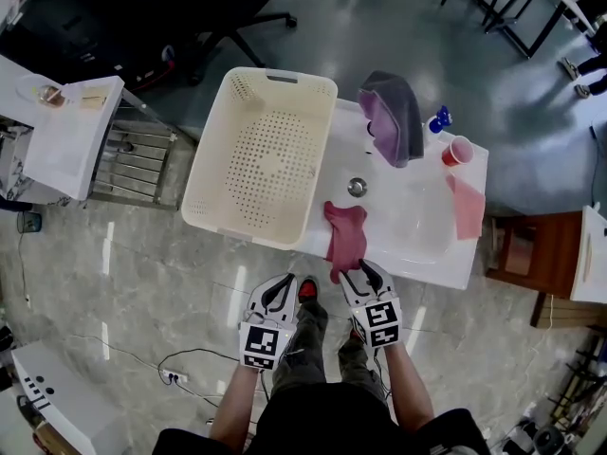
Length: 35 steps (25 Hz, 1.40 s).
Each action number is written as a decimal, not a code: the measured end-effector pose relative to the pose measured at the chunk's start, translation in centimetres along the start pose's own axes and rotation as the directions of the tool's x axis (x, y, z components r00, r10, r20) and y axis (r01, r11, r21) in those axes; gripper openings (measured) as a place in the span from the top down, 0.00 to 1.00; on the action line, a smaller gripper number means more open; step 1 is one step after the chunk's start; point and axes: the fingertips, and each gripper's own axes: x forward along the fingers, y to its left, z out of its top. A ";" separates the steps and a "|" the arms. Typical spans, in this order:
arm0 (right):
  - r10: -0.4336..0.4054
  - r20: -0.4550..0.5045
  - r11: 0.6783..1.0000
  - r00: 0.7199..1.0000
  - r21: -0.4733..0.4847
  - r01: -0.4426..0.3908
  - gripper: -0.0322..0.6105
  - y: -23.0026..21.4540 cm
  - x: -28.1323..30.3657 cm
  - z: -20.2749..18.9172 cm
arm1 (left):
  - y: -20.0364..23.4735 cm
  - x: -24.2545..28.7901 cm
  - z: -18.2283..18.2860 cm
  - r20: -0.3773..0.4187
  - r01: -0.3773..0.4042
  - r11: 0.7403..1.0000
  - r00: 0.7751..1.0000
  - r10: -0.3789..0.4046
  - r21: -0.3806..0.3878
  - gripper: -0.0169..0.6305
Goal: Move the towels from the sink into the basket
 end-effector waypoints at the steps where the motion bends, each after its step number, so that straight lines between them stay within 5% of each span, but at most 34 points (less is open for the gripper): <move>1: -0.008 -0.006 1.000 1.000 0.000 0.008 0.64 0.0 0.2 -0.2 | 0.1 0.0 -0.1 -0.002 0.001 1.000 1.000 -0.001 -0.005 0.96; 5: -0.056 -0.012 0.998 0.998 -0.016 0.056 0.66 -0.5 0.6 -0.5 | 0.9 0.1 -0.7 -0.016 -0.011 1.000 1.000 0.011 -0.025 0.96; 14: -0.121 -0.010 0.992 0.993 -0.038 0.120 0.87 -0.9 0.6 0.1 | 1.6 -0.4 -0.6 -0.008 -0.023 1.000 1.000 0.023 -0.021 0.96; 35: -0.194 0.203 0.978 0.960 -0.032 0.204 0.89 -0.7 -8.0 9.6 | 0.1 -5.2 8.4 0.146 -0.015 0.997 0.989 0.004 0.078 0.96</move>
